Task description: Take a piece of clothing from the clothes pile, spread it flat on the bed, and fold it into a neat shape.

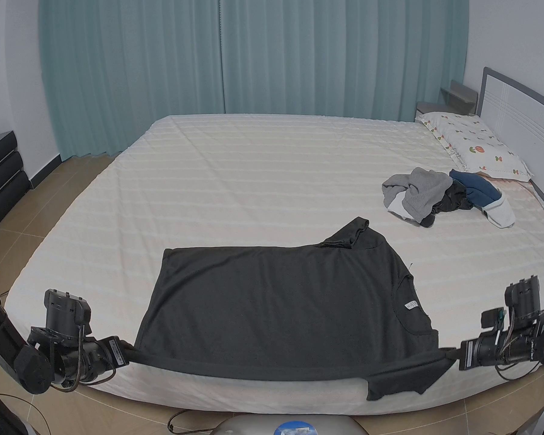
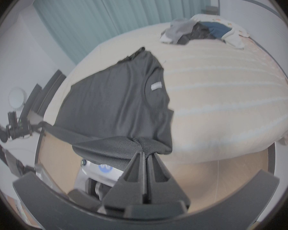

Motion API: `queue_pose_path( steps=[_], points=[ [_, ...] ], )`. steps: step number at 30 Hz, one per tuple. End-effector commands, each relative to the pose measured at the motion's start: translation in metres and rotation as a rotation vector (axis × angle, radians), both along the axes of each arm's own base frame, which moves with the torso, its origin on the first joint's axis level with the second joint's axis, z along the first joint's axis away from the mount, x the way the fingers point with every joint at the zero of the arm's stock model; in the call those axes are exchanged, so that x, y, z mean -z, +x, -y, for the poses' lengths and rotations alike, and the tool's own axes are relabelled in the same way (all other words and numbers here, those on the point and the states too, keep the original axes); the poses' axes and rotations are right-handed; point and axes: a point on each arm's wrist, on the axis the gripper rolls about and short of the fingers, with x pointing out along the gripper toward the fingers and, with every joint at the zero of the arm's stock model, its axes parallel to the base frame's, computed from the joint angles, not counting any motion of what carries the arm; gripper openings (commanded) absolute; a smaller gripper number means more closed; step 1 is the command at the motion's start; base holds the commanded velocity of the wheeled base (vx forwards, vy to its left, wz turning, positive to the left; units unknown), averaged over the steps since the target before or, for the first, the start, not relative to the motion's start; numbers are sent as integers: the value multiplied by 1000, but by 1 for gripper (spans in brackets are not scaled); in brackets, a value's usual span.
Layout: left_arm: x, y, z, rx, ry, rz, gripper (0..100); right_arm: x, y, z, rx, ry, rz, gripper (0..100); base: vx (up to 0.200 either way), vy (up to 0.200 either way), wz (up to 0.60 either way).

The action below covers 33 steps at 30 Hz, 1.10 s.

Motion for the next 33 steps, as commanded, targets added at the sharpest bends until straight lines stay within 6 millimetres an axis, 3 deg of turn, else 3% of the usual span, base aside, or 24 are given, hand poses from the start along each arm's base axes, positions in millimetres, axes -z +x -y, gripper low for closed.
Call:
queue_pose_path(
  steps=[1,9,20,24,33],
  points=[
    [-10,9,0,-18,-21,60,0,-19,14,-1,44,14,94,0,0,0,0],
    [-23,10,1,-52,-66,127,0,-23,12,1,62,31,115,0,0,0,0],
    [-25,6,0,-48,-67,129,0,-23,3,-2,49,44,93,0,0,0,0],
    [-20,19,2,-45,-76,112,0,-24,9,-3,41,45,98,0,0,0,0],
    [-11,50,5,-85,-107,102,0,-16,47,-9,36,45,76,0,0,0,0]
  ],
)
